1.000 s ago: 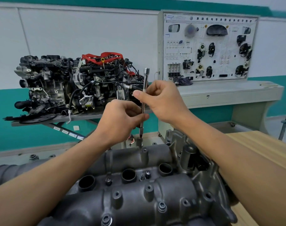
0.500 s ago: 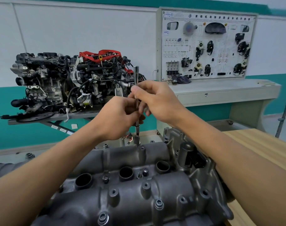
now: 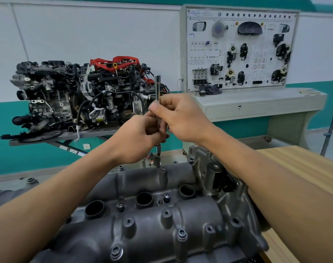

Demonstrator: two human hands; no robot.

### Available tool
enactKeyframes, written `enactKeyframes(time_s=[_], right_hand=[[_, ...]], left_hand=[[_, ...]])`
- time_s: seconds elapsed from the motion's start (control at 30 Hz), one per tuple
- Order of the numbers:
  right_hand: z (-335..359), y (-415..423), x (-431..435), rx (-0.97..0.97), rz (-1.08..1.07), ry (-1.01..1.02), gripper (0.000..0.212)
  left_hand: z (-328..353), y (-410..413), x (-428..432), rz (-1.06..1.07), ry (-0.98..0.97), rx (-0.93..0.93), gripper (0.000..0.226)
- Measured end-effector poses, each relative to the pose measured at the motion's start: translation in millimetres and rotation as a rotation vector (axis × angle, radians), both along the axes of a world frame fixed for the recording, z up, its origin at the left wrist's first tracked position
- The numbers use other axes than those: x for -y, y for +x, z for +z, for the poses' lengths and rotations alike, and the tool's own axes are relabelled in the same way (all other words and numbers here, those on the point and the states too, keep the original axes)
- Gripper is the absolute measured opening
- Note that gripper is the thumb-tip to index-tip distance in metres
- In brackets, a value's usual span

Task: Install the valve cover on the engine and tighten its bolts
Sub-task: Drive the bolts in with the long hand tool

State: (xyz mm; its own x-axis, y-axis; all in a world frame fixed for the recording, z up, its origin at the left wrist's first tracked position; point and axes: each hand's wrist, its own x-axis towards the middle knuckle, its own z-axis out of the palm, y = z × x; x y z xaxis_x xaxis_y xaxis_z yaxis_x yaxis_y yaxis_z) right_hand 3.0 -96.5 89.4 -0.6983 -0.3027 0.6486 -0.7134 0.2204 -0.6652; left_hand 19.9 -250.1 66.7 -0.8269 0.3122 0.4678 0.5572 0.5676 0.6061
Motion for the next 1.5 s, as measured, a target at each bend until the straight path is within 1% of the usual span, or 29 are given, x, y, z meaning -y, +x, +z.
enactKeyframes(time_s=[0.03, 0.07, 0.13, 0.17, 0.23, 0.3, 0.37, 0.43, 0.47, 0.53, 0.6, 0.67, 0.7, 0.73, 0.77, 0.83, 0.87, 0.93, 0.97, 1.03, 1.1, 1.17, 1.2, 1.23, 1.3, 1.33, 1.4, 1.43, 1.5], right_hand=[[0, -2, 0, -0.027, -0.060, -0.009, 0.026], [0, -4, 0, -0.055, -0.137, -0.018, 0.031], [0, -5, 0, -0.057, -0.199, -0.046, 0.035], [0, -3, 0, -0.027, -0.151, -0.056, 0.032], [-1, 0, 1, 0.038, 0.004, -0.040, 0.025], [-1, 2, 1, 0.041, 0.084, -0.012, 0.020], [-1, 1, 0, 0.003, 0.018, -0.020, 0.020], [-2, -3, 0, -0.044, -0.150, -0.032, 0.031], [-2, -4, 0, -0.048, -0.191, -0.039, 0.035], [-3, -3, -1, -0.002, -0.119, -0.044, 0.031], [-3, 0, -1, 0.050, 0.015, -0.036, 0.020], [-2, 2, 0, 0.057, 0.066, -0.037, 0.017], [-2, 1, 0, 0.044, 0.054, -0.048, 0.016], [-2, -1, -1, 0.016, 0.012, -0.056, 0.017], [-3, -3, -1, -0.018, -0.057, -0.056, 0.020], [-4, -6, -3, -0.040, -0.153, -0.059, 0.030], [-4, -6, -3, -0.007, -0.131, -0.074, 0.031], [-4, -6, -2, 0.086, -0.024, -0.085, 0.023], [-3, -5, -1, 0.104, 0.026, -0.075, 0.019], [-3, -4, -1, 0.081, 0.095, -0.061, 0.012], [-3, -4, -2, 0.002, 0.023, -0.045, 0.016], [-2, -5, -3, -0.083, -0.173, -0.009, 0.027], [-2, -6, -2, -0.081, -0.219, -0.002, 0.030], [-2, -6, -1, -0.049, -0.204, -0.002, 0.030], [-2, -4, 0, 0.058, -0.063, -0.020, 0.026], [-1, -3, -1, 0.074, 0.000, -0.022, 0.023], [-2, -1, -2, 0.024, 0.061, -0.035, 0.010], [-2, 0, -3, -0.009, 0.050, -0.049, 0.003], [-3, -1, -3, -0.080, -0.085, -0.068, 0.019]], left_hand=[[-2, -1, -1, 0.046, -0.030, -0.035, 0.011], [-4, -2, -1, 0.099, -0.032, -0.072, 0.017], [-4, -4, 0, 0.129, 0.053, -0.089, 0.014], [-3, -4, 2, 0.111, 0.071, -0.072, 0.007], [0, -2, 4, 0.045, 0.051, -0.019, 0.010], [2, 0, 4, -0.015, 0.029, 0.025, 0.010], [1, 0, 2, 0.001, 0.002, 0.031, 0.008], [-2, 0, 1, 0.079, -0.002, -0.022, 0.015], [-1, 0, 1, 0.107, 0.024, -0.044, 0.014], [1, 0, 2, 0.090, 0.048, -0.033, 0.007], [4, 2, 3, 0.002, 0.041, 0.036, 0.011], [3, 3, 2, -0.056, -0.003, 0.063, 0.008], [2, 4, 1, -0.048, -0.032, 0.064, 0.015], [0, 3, 0, -0.019, -0.066, 0.051, 0.025], [-2, 3, -2, 0.031, -0.071, 0.015, 0.029], [-1, 2, -3, 0.098, 0.009, -0.065, 0.018], [0, 2, -1, 0.107, 0.026, -0.069, 0.013], [3, 2, 1, 0.052, 0.010, -0.002, 0.010], [5, 2, 2, 0.016, 0.005, 0.047, 0.014], [6, 2, 3, -0.011, -0.018, 0.108, 0.015], [3, 4, 1, 0.019, -0.055, 0.077, 0.008], [0, 3, -1, 0.092, -0.034, -0.024, 0.017], [0, 3, -1, 0.129, 0.001, -0.077, 0.017], [0, 2, 0, 0.148, 0.009, -0.112, 0.016], [2, 2, 0, 0.101, 0.034, -0.065, 0.011], [3, 2, 0, 0.062, 0.047, -0.016, 0.011], [3, 2, 1, 0.017, 0.042, 0.029, 0.011], [2, 2, 0, 0.026, 0.012, 0.009, 0.009], [-2, 3, -1, 0.094, -0.057, -0.055, 0.010]])
